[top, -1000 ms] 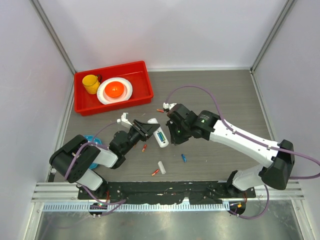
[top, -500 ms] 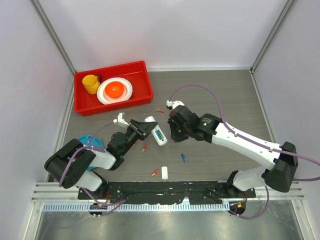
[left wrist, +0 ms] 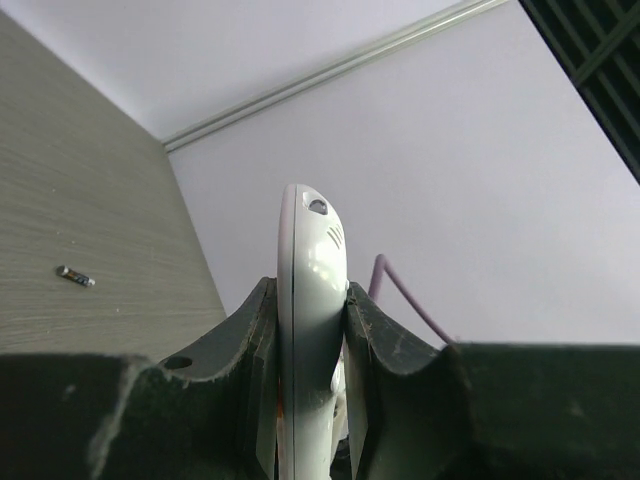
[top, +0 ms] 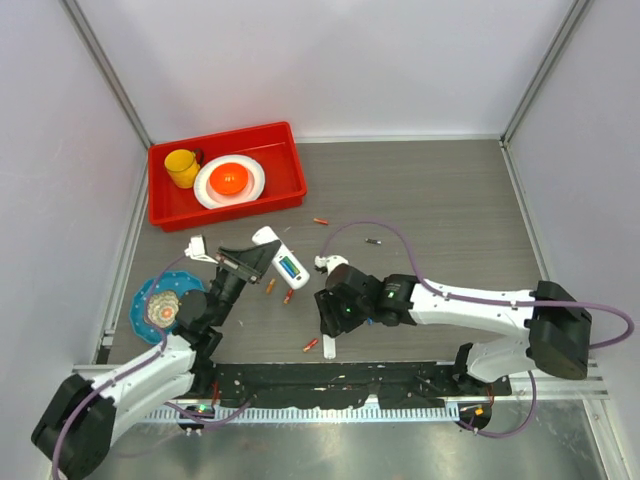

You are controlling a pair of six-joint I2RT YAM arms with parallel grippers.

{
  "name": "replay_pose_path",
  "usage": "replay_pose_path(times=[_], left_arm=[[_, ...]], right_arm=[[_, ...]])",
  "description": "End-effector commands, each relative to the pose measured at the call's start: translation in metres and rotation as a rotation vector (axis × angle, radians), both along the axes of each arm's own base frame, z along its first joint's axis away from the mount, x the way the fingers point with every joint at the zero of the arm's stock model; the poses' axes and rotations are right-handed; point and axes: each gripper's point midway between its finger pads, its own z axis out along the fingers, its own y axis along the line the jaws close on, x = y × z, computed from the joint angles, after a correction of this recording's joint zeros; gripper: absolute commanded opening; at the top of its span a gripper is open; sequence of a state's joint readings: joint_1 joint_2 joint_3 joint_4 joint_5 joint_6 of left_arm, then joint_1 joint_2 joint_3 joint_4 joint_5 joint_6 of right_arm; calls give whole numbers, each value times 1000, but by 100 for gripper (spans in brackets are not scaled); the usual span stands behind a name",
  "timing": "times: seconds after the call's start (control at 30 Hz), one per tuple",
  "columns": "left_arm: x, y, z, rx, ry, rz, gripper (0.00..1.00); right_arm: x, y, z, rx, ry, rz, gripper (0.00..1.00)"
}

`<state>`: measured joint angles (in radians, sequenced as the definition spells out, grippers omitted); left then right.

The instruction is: Load the batteries into the remote control

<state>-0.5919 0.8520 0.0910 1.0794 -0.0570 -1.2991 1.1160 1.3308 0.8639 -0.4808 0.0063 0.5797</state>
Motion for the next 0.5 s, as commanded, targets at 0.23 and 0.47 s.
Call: replay_pose_path(times=[0.23, 0.47], left_arm=[[-14, 30, -30, 86, 70, 96, 0], [-19, 32, -32, 80, 67, 90, 0]], right_arm=[[-20, 57, -20, 73, -3, 4, 61], [-26, 52, -35, 12, -18, -25, 62]])
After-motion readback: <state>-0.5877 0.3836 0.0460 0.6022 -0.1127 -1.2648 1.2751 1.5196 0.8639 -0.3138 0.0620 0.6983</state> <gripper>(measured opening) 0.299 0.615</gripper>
